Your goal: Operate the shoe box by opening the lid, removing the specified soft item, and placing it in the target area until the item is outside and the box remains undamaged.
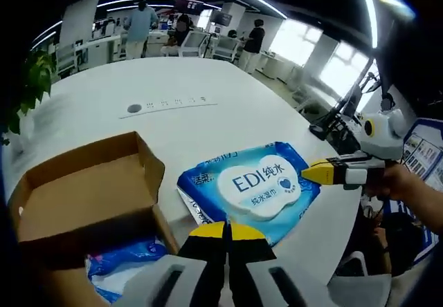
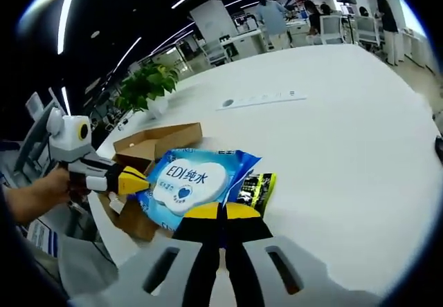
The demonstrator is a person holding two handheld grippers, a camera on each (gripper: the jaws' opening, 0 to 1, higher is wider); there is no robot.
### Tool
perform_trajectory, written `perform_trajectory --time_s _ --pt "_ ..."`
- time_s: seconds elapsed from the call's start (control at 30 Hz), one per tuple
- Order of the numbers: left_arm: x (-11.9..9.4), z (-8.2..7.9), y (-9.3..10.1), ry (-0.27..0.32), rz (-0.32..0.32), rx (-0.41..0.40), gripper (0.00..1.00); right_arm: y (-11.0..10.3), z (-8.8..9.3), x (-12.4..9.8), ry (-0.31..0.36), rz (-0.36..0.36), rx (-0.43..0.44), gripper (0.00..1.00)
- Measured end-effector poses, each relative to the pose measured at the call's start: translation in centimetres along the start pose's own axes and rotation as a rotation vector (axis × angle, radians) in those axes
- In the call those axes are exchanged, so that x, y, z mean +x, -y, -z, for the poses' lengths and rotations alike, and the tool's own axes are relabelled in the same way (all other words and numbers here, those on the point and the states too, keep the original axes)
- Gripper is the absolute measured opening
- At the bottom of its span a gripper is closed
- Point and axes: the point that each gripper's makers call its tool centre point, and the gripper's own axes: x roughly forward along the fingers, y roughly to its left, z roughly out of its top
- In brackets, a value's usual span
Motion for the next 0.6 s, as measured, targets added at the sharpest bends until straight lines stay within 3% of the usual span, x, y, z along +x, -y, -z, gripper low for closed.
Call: perform_trajectory --time_s 0.33,0.6 --pt "2.1 0.3 -0.7 -0.065 -0.016 0.041 0.0 1.8 0.9 1.7 -0.024 0.018 0.034 0.0" --pt "3.3 1.1 -1.1 -0.134 -0.047 0.143 0.0 2.6 1.5 2.7 -0.026 0.019 0.058 0.0"
